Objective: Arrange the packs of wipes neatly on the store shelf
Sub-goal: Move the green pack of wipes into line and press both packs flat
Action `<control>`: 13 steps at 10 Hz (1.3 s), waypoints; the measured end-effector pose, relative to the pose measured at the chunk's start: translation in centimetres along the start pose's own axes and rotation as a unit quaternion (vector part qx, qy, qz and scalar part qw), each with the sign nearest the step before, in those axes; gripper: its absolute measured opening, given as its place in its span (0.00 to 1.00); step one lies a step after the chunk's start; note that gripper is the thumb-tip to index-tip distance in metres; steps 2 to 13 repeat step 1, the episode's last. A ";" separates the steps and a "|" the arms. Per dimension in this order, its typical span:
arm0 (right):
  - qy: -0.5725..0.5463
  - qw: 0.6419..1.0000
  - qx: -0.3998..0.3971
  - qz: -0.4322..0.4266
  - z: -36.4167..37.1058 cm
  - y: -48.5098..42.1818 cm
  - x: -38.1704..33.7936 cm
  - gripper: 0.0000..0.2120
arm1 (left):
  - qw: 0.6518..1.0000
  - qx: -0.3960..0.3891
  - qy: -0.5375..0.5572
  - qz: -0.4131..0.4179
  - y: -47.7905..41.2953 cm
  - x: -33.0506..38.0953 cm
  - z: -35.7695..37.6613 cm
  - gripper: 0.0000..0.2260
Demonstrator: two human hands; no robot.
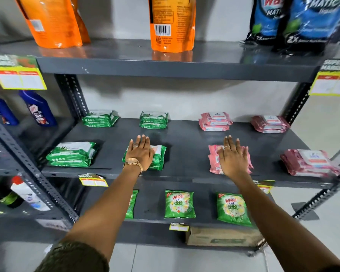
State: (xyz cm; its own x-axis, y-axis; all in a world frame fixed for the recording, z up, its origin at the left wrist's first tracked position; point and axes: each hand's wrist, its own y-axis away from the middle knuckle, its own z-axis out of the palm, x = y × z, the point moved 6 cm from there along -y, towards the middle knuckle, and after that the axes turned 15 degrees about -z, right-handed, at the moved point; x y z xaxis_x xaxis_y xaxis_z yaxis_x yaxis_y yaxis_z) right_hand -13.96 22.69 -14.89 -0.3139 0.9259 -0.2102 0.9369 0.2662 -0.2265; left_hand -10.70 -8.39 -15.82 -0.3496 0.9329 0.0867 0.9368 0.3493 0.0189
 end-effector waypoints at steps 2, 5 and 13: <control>-0.097 0.977 0.172 -0.077 -5.5 2.0 -4.0 0.24 | 0.985 0.131 0.078 0.079 2.7 2.0 -4.0 0.27; -0.097 0.977 0.172 -0.077 -5.5 2.0 -4.0 0.24 | 0.985 0.131 0.078 0.079 2.7 2.0 -4.0 0.27; -0.097 0.977 0.172 -0.077 -5.5 2.0 -4.0 0.24 | 0.985 0.131 0.078 0.079 2.7 2.0 -4.0 0.27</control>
